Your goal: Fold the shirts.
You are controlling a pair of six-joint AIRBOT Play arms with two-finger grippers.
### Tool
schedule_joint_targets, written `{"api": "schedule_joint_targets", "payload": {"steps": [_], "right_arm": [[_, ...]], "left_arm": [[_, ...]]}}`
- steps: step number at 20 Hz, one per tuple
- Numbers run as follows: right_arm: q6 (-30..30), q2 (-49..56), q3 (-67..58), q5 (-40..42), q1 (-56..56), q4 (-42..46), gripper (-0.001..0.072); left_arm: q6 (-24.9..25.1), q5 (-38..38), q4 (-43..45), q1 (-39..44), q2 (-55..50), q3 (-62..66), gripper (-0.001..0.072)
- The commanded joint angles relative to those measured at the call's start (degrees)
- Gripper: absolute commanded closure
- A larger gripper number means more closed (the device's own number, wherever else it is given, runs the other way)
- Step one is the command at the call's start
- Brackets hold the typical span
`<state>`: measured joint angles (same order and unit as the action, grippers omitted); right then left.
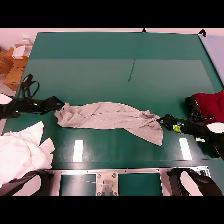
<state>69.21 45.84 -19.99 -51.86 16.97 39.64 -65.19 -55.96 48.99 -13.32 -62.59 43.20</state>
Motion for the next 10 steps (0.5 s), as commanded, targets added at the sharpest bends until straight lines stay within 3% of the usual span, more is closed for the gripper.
{"api": "schedule_joint_targets", "payload": {"steps": [1, 3, 10], "right_arm": [[-0.9, 0.2, 0.3, -1.2, 0.0, 0.0, 0.0699], [-0.9, 0.2, 0.3, -1.1, 0.0, 0.0, 0.0699], [-1.0, 0.2, 0.3, -1.1, 0.0, 0.0, 0.0699]], "left_arm": [[-2.1, -10.4, 10.2, -5.3, -0.4, 4.1, -0.0003], [-1.9, -12.0, 11.2, -5.9, -0.4, 1.6, -0.0003], [1.2, -6.9, 2.8, -5.8, -0.4, -10.2, 0.0015]]}}
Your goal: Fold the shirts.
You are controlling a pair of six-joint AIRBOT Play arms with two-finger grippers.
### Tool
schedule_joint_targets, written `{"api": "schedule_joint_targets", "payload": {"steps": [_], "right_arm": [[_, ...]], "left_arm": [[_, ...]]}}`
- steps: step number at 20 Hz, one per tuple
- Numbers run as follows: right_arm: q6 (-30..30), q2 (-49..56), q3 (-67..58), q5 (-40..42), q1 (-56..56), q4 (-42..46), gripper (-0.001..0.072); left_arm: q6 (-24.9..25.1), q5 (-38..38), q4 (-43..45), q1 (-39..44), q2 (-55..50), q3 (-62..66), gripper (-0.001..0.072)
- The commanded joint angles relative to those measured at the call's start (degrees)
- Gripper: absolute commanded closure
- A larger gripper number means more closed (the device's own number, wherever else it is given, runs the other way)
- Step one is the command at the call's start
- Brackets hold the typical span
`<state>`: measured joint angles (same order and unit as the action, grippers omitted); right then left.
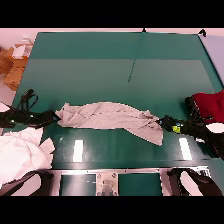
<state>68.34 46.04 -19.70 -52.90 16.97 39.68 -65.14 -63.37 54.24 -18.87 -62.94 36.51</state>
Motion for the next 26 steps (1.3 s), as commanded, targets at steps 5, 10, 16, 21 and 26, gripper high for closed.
{"api": "schedule_joint_targets", "payload": {"steps": [5, 10, 16, 21, 26], "right_arm": [[-0.1, 0.0, 0.0, 0.7, 0.0, 0.0, 0.0699], [-0.8, 0.0, 0.0, 0.6, 0.0, 0.0, 0.0699], [-1.6, 0.0, -0.6, 0.9, 0.1, 0.0, 0.0459], [-1.6, 4.3, -7.3, 1.7, -0.1, -0.1, 0.0259], [-10.0, 16.9, -14.4, -6.5, -2.6, 0.2, 0.0259]], "left_arm": [[3.3, 5.8, -9.4, -0.2, -0.1, -8.2, 0.0015], [5.3, 4.3, -13.0, -0.2, -2.6, -8.4, 0.0164], [6.7, 7.5, -13.2, -0.2, -2.6, -8.3, 0.0687], [6.7, 7.4, -13.2, -0.2, -2.6, -8.3, 0.0687], [6.8, 7.2, -13.2, -0.2, -2.6, -8.3, 0.0687]]}}
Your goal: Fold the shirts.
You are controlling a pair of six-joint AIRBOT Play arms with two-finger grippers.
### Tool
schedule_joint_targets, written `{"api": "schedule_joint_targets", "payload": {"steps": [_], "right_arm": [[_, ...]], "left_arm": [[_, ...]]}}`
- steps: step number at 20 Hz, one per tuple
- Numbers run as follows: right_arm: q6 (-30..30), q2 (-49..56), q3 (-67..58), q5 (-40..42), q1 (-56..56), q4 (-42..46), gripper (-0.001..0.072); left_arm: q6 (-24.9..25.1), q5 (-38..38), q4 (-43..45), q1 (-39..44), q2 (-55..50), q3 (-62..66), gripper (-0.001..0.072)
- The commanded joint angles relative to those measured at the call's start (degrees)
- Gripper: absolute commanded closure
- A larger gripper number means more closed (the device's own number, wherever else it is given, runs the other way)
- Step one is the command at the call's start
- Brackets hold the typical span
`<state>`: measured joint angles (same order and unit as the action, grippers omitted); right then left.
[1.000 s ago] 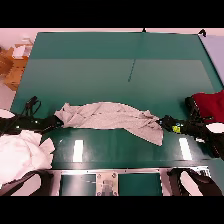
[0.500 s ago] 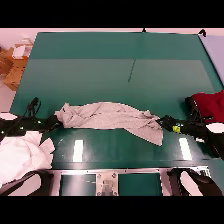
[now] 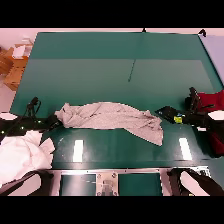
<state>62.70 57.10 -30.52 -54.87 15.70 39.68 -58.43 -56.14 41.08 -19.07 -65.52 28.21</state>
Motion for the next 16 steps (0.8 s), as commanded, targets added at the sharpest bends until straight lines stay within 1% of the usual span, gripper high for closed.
{"api": "schedule_joint_targets", "payload": {"steps": [1, 2, 5, 6, 8, 9, 10, 12, 13, 14, 16], "right_arm": [[-4.8, 8.2, -4.6, -5.4, -2.5, 0.5, 0.0259], [-4.9, 10.4, -5.6, -6.1, -3.8, 1.2, 0.0259], [-4.6, 16.0, -9.5, -7.0, -8.4, 7.2, 0.0264], [-4.4, 16.9, -10.7, -7.1, -9.4, 9.0, 0.0291], [-2.2, 17.9, -13.1, -7.2, -10.2, 12.2, 0.0305], [-1.5, 18.0, -14.4, -7.1, -10.2, 14.0, 0.0335], [-1.0, 18.0, -15.8, -7.1, -10.2, 15.9, 0.0348], [0.8, 18.0, -19.1, -7.2, -10.3, 21.0, 0.0346], [1.0, 18.0, -20.3, -7.4, -10.5, 22.5, 0.0325], [1.0, 18.0, -21.4, -7.6, -11.0, 23.2, 0.0284], [1.0, 18.1, -21.8, -7.8, -13.1, 23.3, 0.0278]], "left_arm": [[0.0, 0.0, 0.0, 0.0, 0.0, 0.0, 0.0687], [0.0, -0.1, 0.0, 0.0, 0.0, 0.0, 0.0687], [0.4, -0.3, 0.0, 0.0, 0.0, 0.0, 0.0687], [0.5, -0.7, 0.0, 0.0, 0.0, 0.0, 0.0687], [0.5, -1.3, 0.0, 0.0, 0.0, 0.0, 0.0687], [0.5, -1.4, 0.0, 0.0, 0.0, 0.0, 0.0687], [0.5, -1.3, 0.0, 0.0, 0.0, 0.0, 0.0687], [0.5, -1.3, 0.0, 0.0, 0.0, 0.0, 0.0687], [0.5, -1.3, 0.0, 0.0, 0.0, 0.0, 0.0687], [0.5, -1.3, 0.0, 0.0, 0.0, 0.0, 0.0687], [0.5, -1.3, 0.0, 0.0, 0.0, 0.0, 0.0687]]}}
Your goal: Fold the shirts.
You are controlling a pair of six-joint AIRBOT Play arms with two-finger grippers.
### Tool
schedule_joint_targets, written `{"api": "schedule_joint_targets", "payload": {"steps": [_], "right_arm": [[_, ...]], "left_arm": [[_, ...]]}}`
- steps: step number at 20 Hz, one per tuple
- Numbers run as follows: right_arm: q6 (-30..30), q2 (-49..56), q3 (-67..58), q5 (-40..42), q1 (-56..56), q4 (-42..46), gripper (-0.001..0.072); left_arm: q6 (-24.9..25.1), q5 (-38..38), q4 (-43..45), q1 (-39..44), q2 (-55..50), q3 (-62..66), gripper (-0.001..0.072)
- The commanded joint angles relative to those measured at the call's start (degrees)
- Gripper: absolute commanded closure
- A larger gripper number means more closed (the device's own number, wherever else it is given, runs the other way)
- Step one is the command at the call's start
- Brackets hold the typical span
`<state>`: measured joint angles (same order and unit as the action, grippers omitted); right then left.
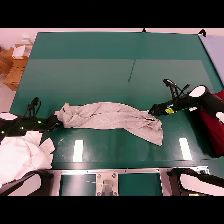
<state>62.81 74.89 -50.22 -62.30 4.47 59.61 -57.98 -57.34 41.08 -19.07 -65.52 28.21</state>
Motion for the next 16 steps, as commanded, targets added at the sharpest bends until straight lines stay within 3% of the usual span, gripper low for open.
{"api": "schedule_joint_targets", "payload": {"steps": [1, 6, 9, 10, 16], "right_arm": [[0.9, 0.7, -2.1, -0.6, -3.3, 4.3, 0.0278], [6.5, 5.5, -2.2, -0.7, -8.8, 12.3, 0.0288], [9.1, 5.9, -2.8, -0.6, -9.2, 12.5, 0.0548], [9.9, 5.9, -3.7, -0.9, -9.1, 12.5, 0.0676], [10.8, 3.0, -18.2, -7.8, -9.1, 12.7, 0.0701]], "left_arm": [[0.0, -0.1, 0.0, 0.0, 0.0, 0.0, 0.0687], [0.0, -0.1, 0.0, 0.0, 0.0, 0.0, 0.0687], [0.0, -0.1, 0.0, 0.0, 0.0, 0.0, 0.0687], [0.0, -0.1, 0.0, 0.0, 0.0, 0.0, 0.0687], [-0.4, -6.5, -2.6, 0.0, 4.6, 10.4, 0.0688]]}}
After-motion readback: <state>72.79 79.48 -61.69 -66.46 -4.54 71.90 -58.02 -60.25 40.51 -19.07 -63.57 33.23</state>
